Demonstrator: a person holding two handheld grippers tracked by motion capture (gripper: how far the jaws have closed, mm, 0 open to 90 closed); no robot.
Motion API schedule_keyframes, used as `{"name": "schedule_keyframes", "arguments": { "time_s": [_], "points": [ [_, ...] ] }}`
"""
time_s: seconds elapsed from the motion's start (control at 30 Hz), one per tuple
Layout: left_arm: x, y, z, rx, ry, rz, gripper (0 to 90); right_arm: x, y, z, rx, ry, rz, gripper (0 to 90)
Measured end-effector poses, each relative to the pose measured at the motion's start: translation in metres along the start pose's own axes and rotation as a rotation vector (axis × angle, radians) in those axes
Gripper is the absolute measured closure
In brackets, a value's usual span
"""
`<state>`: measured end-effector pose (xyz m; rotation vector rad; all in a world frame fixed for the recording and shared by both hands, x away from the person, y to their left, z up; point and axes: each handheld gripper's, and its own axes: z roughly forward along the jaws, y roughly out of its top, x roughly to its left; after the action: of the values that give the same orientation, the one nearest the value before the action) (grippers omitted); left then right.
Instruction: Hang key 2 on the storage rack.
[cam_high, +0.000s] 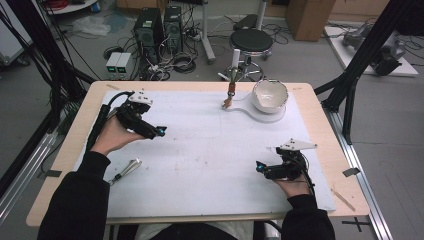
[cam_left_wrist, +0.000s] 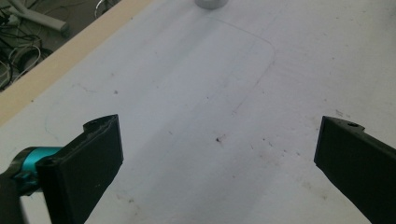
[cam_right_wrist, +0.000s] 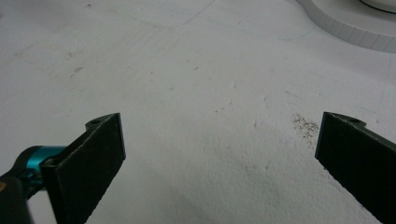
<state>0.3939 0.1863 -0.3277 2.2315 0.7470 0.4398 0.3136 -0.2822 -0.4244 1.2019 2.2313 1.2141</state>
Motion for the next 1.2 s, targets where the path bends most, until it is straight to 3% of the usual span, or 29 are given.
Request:
{"name": "schedule_keyframes", "arguments": {
  "time_s": [0.17, 0.33, 0.57, 0.97, 1.2],
  "points": [
    [-0.002, -0.01, 0.0, 0.017, -0.001, 0.0, 1.7, 0.0, 0.0, -0.001, -0.001, -0.002, 0.003, 0.6],
    [-0.004, -0.024, -0.005, 0.024, -0.027, -0.031, 1.7, 0.001, 0.0, 0.0, 0.002, -0.001, 0.003, 0.6],
    [-0.003, -0.056, -0.017, 0.048, 0.006, -0.064, 1.7, 0.001, 0.0, 0.0, 0.002, 0.005, -0.004, 0.6],
    [-0.007, -0.096, -0.03, 0.087, 0.011, -0.131, 1.7, 0.002, 0.0, 0.0, 0.002, 0.001, 0.001, 0.6],
    [-0.016, -0.114, -0.034, 0.121, -0.004, -0.138, 1.8, 0.001, 0.0, 0.0, -0.002, -0.003, -0.003, 0.6]
  ]
}}
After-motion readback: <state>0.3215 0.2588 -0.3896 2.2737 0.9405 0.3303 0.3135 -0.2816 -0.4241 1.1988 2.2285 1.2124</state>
